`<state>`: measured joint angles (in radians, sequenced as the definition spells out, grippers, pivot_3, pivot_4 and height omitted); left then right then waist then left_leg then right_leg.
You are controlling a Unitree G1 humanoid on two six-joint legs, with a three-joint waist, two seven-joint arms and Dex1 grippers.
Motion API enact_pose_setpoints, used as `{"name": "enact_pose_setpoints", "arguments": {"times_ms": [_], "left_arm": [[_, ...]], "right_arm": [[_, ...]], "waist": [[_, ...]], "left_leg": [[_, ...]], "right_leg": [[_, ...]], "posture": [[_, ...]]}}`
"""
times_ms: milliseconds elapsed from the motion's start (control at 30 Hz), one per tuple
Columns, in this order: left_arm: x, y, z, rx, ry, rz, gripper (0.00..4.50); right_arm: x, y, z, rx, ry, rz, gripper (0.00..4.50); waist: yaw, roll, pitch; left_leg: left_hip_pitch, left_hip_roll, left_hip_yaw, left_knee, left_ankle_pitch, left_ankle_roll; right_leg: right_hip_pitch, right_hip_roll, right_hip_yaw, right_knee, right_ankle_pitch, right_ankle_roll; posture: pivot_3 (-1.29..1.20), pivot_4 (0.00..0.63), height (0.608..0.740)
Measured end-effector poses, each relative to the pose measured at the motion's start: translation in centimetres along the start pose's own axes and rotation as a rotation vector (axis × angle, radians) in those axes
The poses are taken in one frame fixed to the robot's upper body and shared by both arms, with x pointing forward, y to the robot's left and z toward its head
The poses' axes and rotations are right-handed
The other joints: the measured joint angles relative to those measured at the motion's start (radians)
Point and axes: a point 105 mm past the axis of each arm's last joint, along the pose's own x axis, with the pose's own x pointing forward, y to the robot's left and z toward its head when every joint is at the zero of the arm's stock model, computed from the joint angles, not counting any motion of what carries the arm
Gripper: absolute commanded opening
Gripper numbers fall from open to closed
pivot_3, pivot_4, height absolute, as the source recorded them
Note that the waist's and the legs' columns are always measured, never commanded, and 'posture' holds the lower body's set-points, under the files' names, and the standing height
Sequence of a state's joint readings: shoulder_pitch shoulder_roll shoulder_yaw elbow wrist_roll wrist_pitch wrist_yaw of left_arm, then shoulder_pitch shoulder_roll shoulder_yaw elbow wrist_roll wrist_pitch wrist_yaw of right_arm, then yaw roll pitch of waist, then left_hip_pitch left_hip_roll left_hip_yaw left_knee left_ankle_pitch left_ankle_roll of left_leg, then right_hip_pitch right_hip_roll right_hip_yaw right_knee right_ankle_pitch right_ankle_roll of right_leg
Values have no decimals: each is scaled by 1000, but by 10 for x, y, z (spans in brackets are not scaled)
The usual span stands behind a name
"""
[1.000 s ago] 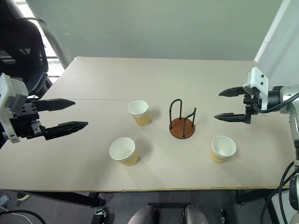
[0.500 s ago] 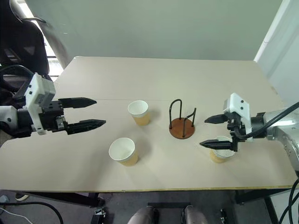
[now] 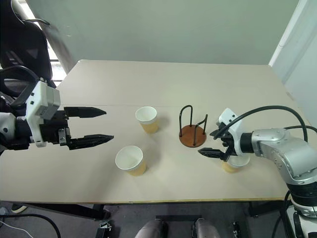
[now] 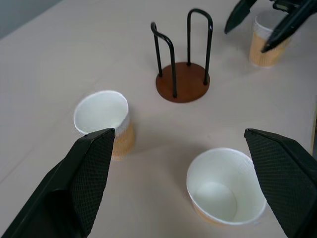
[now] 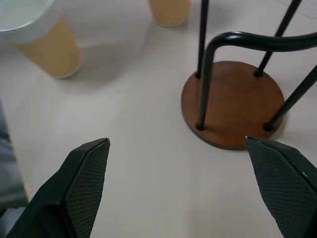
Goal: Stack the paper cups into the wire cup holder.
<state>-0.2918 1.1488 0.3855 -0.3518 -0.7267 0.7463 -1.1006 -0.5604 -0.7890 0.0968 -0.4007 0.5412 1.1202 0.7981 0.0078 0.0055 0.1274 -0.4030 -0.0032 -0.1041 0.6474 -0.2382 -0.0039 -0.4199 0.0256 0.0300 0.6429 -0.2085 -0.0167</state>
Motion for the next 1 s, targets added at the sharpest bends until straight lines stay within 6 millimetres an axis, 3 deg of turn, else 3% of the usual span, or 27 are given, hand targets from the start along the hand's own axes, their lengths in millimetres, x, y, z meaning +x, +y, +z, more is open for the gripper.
{"name": "enact_pose_setpoints", "arguments": {"times_ms": [367,567,700,1000], "left_arm": [[-11,-9,-2,-8,24,53,4472],[-14,-13,-4,-16,41,71,4472],[-16,-14,-4,-13,47,80,4500],[-17,-16,-4,-7,52,80,4500]], "right_arm": [[33,-2,4,35,-28,-3,4500],[39,-9,21,8,-78,-32,4500],[42,-8,27,-3,-103,-26,3593],[48,-6,27,-17,-101,-23,254]], "waist": [[1,0,0],[1,0,0],[2,0,0],[2,0,0]], "left_leg": [[0,1,0,0,0,0],[0,1,0,0,-1,-1],[-1,1,0,0,-2,-2],[-1,1,0,0,-3,-3]], "right_leg": [[-1,0,0,1,1,-2],[-2,1,0,1,1,-4],[-2,1,-1,2,1,-4],[-3,1,-1,2,1,-5]], "posture": [[0,150,740],[0,150,740],[0,150,740],[0,150,740]]}}
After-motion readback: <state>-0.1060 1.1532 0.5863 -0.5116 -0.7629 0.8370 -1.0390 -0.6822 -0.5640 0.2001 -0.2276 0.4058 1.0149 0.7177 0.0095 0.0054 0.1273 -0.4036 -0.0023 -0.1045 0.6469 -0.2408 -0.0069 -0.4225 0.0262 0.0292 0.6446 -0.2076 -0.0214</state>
